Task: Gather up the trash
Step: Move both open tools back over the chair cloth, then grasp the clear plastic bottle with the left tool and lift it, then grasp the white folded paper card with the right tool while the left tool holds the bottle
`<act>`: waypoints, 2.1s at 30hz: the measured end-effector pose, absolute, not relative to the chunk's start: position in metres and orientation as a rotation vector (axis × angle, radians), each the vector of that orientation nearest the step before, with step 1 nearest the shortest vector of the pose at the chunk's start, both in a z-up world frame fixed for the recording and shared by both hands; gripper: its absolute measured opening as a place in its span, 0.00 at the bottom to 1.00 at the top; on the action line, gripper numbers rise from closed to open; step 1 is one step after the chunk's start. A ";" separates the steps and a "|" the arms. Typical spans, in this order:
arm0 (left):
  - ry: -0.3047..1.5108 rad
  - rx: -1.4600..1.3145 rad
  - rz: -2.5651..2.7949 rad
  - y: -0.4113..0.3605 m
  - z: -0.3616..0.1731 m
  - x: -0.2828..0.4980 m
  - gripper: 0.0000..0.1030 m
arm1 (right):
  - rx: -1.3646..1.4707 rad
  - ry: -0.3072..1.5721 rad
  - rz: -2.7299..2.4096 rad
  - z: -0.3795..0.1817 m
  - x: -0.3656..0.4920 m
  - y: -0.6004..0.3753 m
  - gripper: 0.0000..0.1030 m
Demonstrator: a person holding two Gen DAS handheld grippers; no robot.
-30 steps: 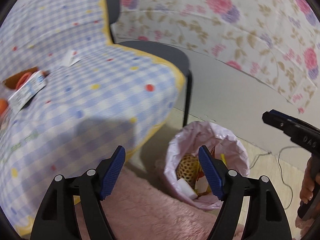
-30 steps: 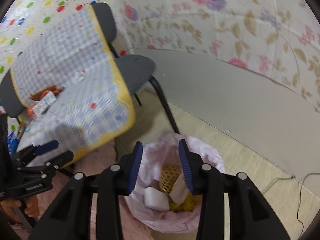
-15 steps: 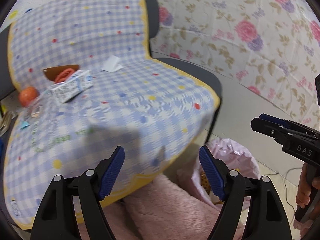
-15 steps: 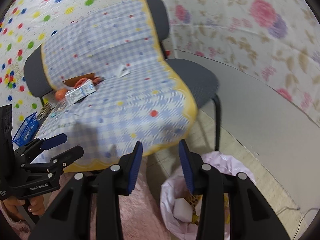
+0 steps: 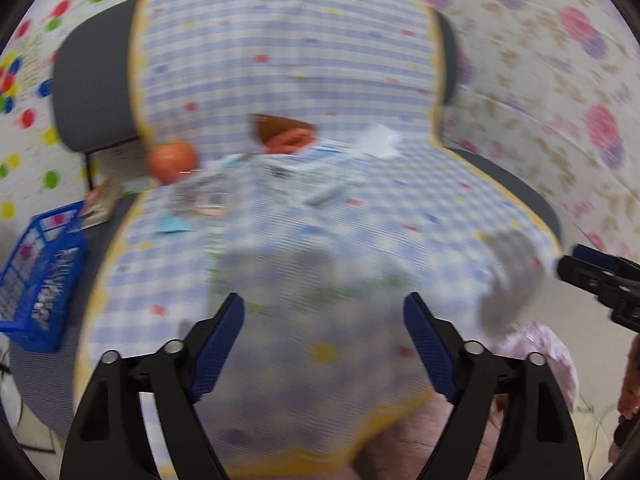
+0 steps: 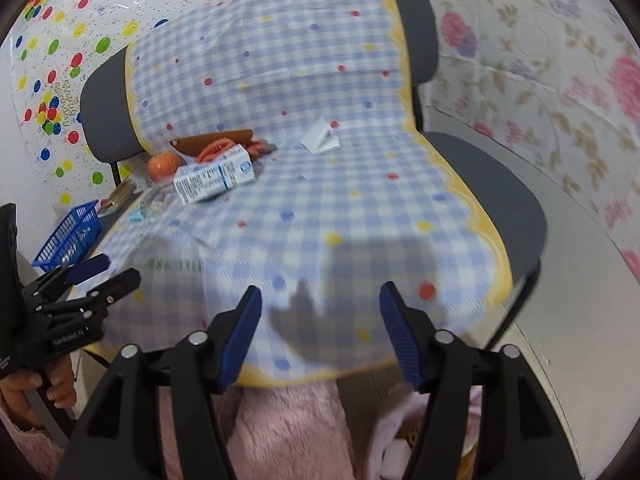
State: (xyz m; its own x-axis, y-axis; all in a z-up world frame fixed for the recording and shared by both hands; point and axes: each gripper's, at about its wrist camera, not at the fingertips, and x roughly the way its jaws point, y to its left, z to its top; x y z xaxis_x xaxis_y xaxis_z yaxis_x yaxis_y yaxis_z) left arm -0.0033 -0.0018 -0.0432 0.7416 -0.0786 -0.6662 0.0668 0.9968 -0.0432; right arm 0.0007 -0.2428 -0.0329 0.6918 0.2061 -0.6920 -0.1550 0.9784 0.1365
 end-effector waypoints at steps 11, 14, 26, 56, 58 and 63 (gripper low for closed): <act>0.791 -0.091 0.131 0.090 -0.042 0.079 0.86 | 0.044 0.747 0.253 -0.021 0.062 -0.213 0.65; 0.819 -0.111 0.148 0.100 -0.049 0.098 0.87 | 0.051 0.751 0.258 -0.022 0.073 -0.211 0.65; 0.964 -0.170 0.047 0.118 -0.087 0.169 0.87 | 0.109 0.752 0.276 -0.023 0.123 -0.213 0.49; 0.686 -0.170 0.057 0.096 -0.006 0.110 0.11 | 0.100 0.799 0.278 -0.040 0.230 -0.216 0.36; 0.695 -0.165 0.053 0.093 -0.010 0.118 0.11 | 0.122 0.823 0.275 -0.046 0.257 -0.215 0.36; 0.716 -0.173 0.047 0.092 -0.021 0.127 0.11 | 0.152 0.859 0.243 -0.062 0.305 -0.214 0.36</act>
